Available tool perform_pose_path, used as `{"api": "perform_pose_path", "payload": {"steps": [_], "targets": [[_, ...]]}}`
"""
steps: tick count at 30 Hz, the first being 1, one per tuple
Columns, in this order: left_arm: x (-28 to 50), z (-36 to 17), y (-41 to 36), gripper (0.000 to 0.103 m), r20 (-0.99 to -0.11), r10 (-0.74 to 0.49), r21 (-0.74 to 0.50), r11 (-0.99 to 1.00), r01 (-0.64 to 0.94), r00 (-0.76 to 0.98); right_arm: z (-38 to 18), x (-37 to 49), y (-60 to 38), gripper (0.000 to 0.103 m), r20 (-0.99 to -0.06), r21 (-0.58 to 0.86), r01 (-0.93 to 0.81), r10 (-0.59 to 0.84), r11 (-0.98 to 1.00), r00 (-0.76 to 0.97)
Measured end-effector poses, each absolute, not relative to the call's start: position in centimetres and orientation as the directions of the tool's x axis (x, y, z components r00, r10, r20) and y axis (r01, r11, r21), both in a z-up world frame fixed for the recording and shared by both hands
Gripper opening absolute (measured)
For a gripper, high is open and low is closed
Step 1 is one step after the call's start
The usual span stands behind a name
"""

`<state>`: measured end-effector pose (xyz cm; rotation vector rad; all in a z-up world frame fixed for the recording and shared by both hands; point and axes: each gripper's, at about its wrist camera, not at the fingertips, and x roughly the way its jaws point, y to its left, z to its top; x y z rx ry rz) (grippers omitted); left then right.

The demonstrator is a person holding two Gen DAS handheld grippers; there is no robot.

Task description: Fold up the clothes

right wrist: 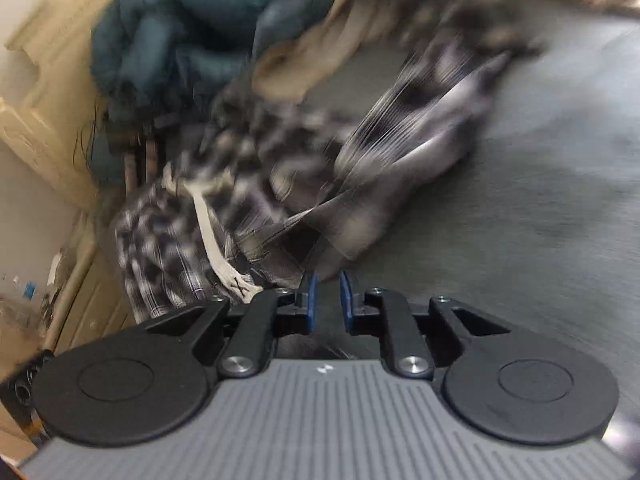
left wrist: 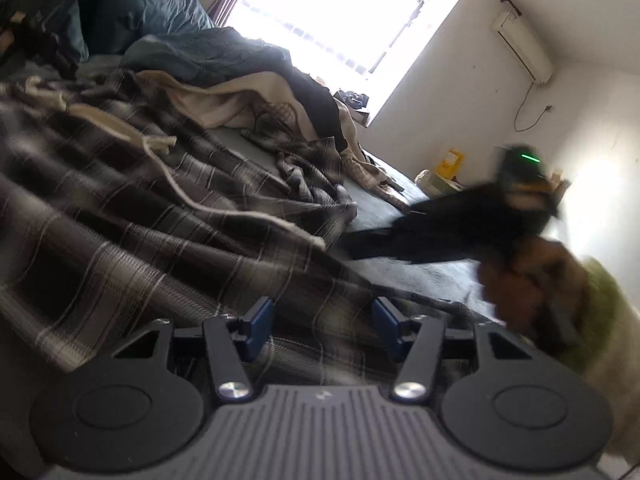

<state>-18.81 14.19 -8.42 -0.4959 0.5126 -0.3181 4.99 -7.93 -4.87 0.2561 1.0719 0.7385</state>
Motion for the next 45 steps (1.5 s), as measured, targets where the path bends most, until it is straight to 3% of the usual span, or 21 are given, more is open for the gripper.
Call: {"api": "perform_pose_path", "payload": {"steps": [3, 11, 21, 24, 26, 28, 36, 37, 39, 40, 41, 45], "targets": [[-19.4, -9.2, 15.2, 0.057, -0.356, -0.414, -0.533, 0.827, 0.182, 0.838, -6.7, 7.8, -4.5, 0.011, -0.744, 0.533, -0.398, 0.638, 0.746, 0.199], [-20.1, -11.5, 18.2, 0.057, -0.237, -0.488, -0.634, 0.733, 0.247, 0.84, -6.7, 14.1, -1.4, 0.007, -0.72, 0.566, -0.29, 0.634, 0.772, 0.283], [-20.7, -12.0, 18.5, 0.059, -0.221, -0.516, -0.644, 0.714, 0.274, 0.827, -6.7, 17.1, -0.9, 0.004, -0.708, 0.539, -0.257, 0.597, 0.802, 0.377], [-20.9, -12.0, 18.7, 0.059, -0.218, -0.515, -0.65, 0.711, 0.27, 0.829, -4.7, 16.4, -2.6, 0.01, -0.719, 0.524, -0.297, 0.602, 0.798, 0.348], [-21.0, -12.0, 18.8, 0.059, -0.22, -0.513, -0.65, 0.711, 0.267, 0.83, -3.2, 15.8, -3.9, 0.031, -0.72, 0.523, -0.319, 0.61, 0.79, 0.33], [-21.0, -12.0, 18.8, 0.059, -0.222, -0.511, -0.649, 0.713, 0.265, 0.831, -1.6, 14.7, -5.3, 0.042, -0.723, 0.497, -0.362, 0.607, 0.789, 0.329], [-21.4, -11.8, 18.9, 0.059, -0.241, -0.494, -0.638, 0.729, 0.247, 0.836, -3.3, 10.7, -6.6, 0.044, -0.84, 0.359, -0.511, 0.508, 0.781, 0.188], [-21.2, -11.7, 18.9, 0.059, -0.244, -0.491, -0.636, 0.732, 0.244, 0.836, -3.9, 10.4, -6.4, 0.043, -0.853, 0.344, -0.525, 0.492, 0.779, 0.172], [-20.9, -11.6, 18.8, 0.059, -0.251, -0.487, -0.631, 0.737, 0.24, 0.837, -4.5, 9.6, -6.2, 0.028, -0.869, 0.281, -0.569, 0.456, 0.773, 0.191], [-20.9, -11.5, 18.8, 0.059, -0.253, -0.485, -0.629, 0.74, 0.239, 0.837, -4.3, 9.4, -6.1, 0.011, -0.867, 0.256, -0.588, 0.452, 0.768, 0.212], [-20.9, -11.5, 18.7, 0.059, -0.256, -0.483, -0.626, 0.743, 0.237, 0.837, -4.1, 9.1, -5.9, 0.003, -0.863, 0.233, -0.605, 0.448, 0.761, 0.232], [-20.9, -11.4, 18.6, 0.059, -0.273, -0.475, -0.613, 0.756, 0.229, 0.836, -4.0, 8.8, -5.3, 0.001, -0.853, 0.138, -0.654, 0.425, 0.743, 0.303]]}}
